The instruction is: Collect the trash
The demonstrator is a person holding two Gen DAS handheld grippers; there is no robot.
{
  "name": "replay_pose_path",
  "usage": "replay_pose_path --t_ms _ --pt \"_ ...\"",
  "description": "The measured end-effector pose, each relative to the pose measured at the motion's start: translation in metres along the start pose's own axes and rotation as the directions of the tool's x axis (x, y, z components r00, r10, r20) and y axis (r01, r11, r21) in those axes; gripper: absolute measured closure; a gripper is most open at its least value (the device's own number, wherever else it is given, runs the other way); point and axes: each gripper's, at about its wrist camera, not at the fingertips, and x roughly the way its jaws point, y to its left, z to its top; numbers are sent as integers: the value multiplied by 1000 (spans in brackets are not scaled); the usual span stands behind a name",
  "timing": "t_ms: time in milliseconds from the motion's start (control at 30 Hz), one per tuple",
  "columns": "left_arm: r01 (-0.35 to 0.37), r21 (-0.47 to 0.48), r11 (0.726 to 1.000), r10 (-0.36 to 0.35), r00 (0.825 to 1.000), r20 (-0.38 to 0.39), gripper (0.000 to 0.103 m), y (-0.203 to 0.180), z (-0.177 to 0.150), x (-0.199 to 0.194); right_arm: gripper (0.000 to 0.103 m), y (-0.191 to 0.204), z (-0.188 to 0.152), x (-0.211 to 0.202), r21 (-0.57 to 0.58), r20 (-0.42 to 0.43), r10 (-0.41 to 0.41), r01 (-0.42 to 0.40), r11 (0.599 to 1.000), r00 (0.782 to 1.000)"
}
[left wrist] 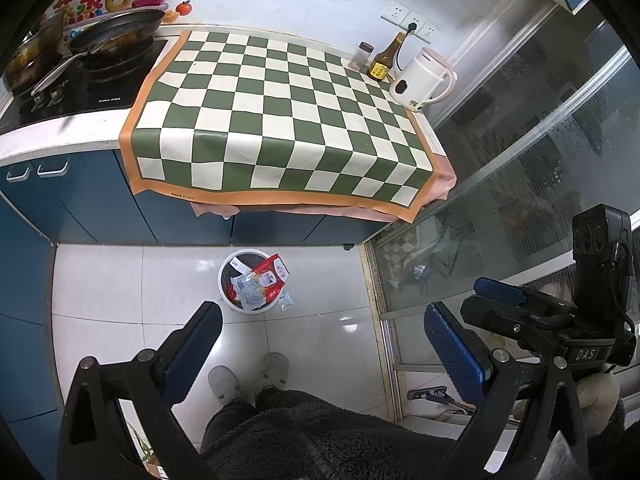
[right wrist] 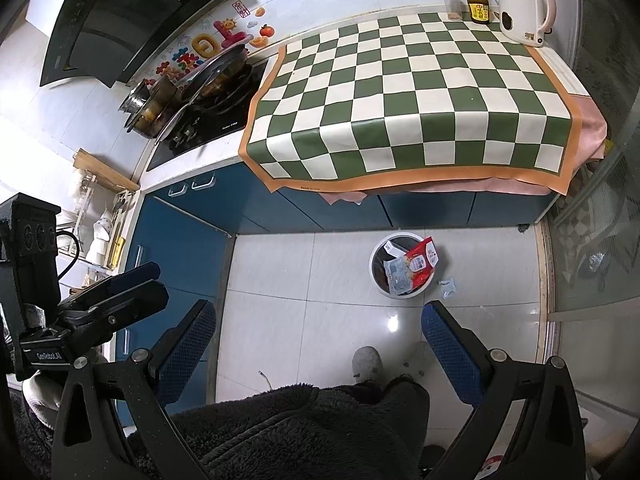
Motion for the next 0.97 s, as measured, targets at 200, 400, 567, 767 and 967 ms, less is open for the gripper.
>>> replay_pose_path --t_ms 200,400,567,767,967 --pt "1 -2 1000 -1 1000 2 0 -1 0 0 0 -1 3 -3 3 2 1 -1 1000 1000" --pt "1 -1 1000 -1 1000 7 0 -5 2 0 0 1 5 -5 9 11 -1 0 1000 1000" --pt "11 11 1000 -11 1000 5 0 -6 7 -3 0 5 5 -8 17 19 -3 3 1000 1000" --pt "11 10 1000 -11 1000 8 0 -6 5 -3 0 8 5 -8 21 23 -6 5 1000 1000" --pt "16 18 1000 -16 1000 24 0 -6 10 -12 0 14 3 -10 17 28 -4 4 1000 1000"
